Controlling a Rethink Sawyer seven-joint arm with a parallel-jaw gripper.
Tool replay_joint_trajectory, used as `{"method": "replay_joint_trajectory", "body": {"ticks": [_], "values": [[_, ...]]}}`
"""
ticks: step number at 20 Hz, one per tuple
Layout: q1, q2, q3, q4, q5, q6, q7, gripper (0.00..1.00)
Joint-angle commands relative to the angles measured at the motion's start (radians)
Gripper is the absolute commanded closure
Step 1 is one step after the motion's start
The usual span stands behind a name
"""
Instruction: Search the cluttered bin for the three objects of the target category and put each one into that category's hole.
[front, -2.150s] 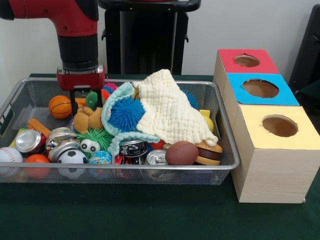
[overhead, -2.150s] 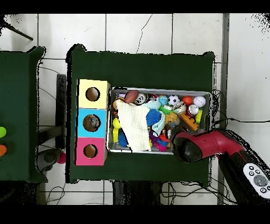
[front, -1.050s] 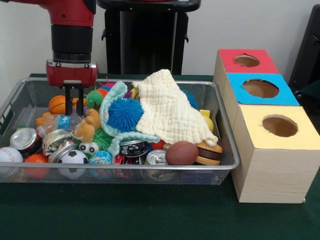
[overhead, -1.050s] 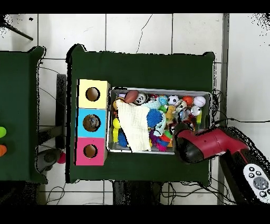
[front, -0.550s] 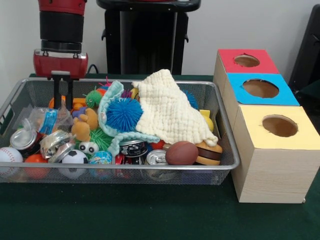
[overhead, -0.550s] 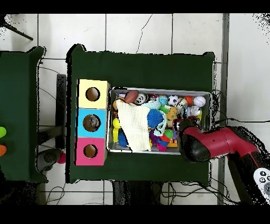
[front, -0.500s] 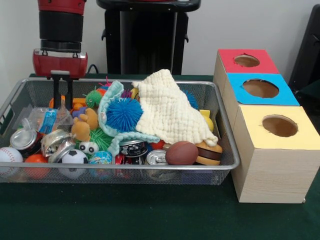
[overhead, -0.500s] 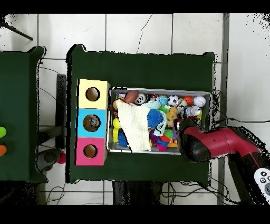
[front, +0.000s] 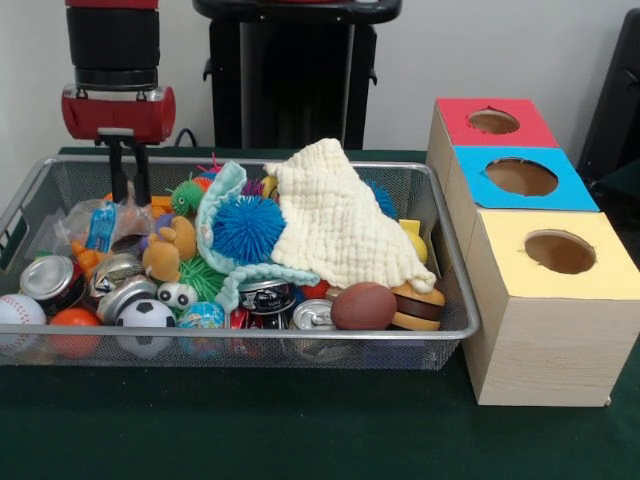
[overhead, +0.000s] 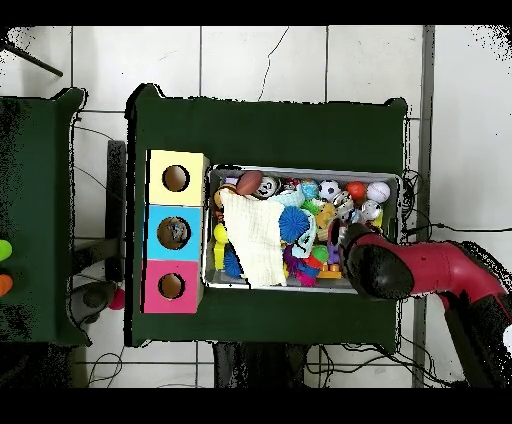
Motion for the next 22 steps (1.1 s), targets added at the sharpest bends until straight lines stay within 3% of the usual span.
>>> {"method": "replay_joint_trajectory", "body": {"ticks": [1,15,22], "values": [[-0.014,0.002,0.063,0.015,0.129,0.163,-0.149,1.00],[0.015,-0.075,0.065,0.060,0.304,0.226,-0.083,1.00],[0.067,-0.182,0.056,0.067,0.401,0.308,-0.060,1.00]]}}
